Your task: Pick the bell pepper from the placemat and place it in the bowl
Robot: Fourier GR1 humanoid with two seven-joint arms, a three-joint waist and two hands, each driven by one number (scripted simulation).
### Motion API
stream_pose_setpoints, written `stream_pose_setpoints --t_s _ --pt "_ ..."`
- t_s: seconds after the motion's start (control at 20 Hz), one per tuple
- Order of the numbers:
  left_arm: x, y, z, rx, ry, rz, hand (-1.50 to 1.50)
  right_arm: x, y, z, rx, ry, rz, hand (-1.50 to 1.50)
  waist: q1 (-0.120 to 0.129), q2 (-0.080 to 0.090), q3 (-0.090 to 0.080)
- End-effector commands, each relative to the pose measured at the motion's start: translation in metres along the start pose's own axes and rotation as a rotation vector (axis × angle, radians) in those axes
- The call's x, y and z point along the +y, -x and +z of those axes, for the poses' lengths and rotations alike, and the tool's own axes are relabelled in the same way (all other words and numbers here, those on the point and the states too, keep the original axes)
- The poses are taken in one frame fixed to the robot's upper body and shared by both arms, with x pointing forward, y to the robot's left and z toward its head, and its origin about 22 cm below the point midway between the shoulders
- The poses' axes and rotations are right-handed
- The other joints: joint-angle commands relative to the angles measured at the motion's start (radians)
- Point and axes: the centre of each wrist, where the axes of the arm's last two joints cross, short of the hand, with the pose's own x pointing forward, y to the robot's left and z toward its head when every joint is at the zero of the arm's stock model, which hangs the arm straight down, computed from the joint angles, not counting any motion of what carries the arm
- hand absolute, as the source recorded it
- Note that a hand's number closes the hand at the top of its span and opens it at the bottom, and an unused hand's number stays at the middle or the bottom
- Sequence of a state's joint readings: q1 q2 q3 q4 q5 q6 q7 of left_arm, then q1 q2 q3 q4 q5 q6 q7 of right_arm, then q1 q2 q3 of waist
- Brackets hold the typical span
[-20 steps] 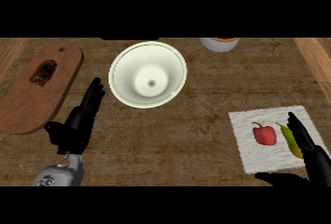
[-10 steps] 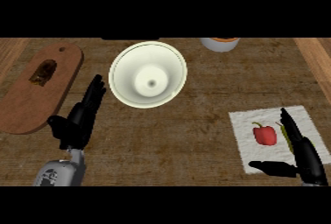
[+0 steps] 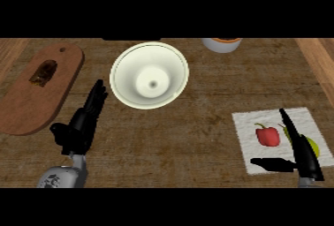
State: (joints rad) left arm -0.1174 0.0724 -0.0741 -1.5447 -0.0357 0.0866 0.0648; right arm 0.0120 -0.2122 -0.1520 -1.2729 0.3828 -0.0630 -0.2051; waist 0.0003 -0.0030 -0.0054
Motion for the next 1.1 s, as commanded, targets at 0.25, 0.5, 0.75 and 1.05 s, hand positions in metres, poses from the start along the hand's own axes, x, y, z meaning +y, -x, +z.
stream_pose_setpoints --t_s 0.25,0.5,0.75,1.05 --pt "0.004 -0.013 -0.008 -0.007 0.005 0.003 0.00 0.021 0.009 -0.021 -0.116 -0.133 0.178 1.50 0.009 0.005 0.006" --pt "0.000 0.002 -0.002 -0.007 -0.015 -0.009 0.00 0.031 0.009 -0.011 -0.149 -0.150 0.148 1.50 0.001 0.003 0.006" --pt "-0.004 -0.013 -0.003 0.007 -0.013 -0.013 0.00 0.030 -0.024 -0.004 -0.168 -0.148 0.084 1.50 -0.002 0.002 0.005" --pt "-0.011 -0.008 -0.011 -0.009 0.078 -0.009 0.00 0.154 -0.124 -0.010 -0.251 -0.214 -0.017 1.50 0.104 0.010 0.007"
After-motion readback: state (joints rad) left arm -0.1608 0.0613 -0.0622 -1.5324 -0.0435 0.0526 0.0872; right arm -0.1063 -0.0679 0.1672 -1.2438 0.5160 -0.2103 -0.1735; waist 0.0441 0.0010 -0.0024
